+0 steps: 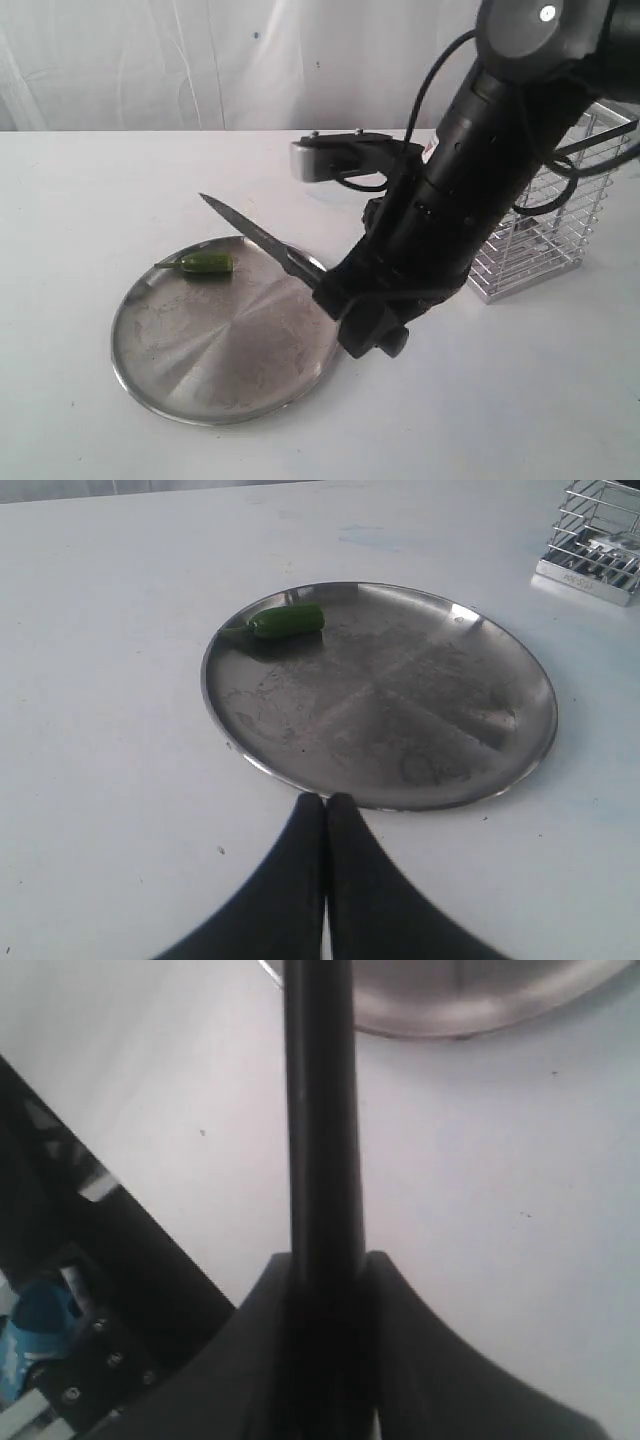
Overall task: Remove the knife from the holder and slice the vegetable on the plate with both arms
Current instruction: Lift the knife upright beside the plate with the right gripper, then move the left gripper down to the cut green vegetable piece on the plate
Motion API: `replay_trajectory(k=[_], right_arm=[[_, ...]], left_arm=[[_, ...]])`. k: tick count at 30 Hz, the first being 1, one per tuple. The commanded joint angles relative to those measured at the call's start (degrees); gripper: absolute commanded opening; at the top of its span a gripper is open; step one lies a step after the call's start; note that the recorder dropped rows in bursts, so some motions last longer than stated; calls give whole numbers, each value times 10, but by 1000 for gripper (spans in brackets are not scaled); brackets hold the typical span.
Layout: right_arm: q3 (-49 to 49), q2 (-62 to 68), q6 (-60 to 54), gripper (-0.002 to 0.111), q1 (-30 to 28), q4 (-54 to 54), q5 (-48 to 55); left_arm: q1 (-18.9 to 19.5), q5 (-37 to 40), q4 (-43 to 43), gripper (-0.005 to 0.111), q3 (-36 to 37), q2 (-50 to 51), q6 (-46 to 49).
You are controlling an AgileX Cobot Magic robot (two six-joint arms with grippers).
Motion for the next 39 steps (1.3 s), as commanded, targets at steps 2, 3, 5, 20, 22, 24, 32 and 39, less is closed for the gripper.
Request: replay_trajectory(k=[2, 3, 5, 20, 22, 24, 32, 39], right_arm=[[7, 34, -56, 0, -87, 59, 1], [7, 37, -60, 0, -92, 61, -1], [7, 37, -70, 0, -96, 71, -37], [60, 37, -203, 0, -96, 202, -127], [71, 37, -203, 0, -96, 203, -126], [85, 37, -203, 0, -96, 203, -118], [152, 33, -198, 0, -96, 208, -89], [193, 30, -212, 0, -96, 215, -133]], left_arm=[[-4, 2, -8, 0, 1, -3, 0], [-4, 2, -8, 0, 1, -3, 0], [-4, 2, -8, 0, 1, -3, 0], [-4, -10, -291, 0, 1, -3, -79], [-4, -11, -325, 0, 1, -3, -77], [-4, -11, -325, 0, 1, -3, -77], [-4, -28, -501, 0, -23, -3, -45], [-4, 34, -496, 0, -164, -3, 335]])
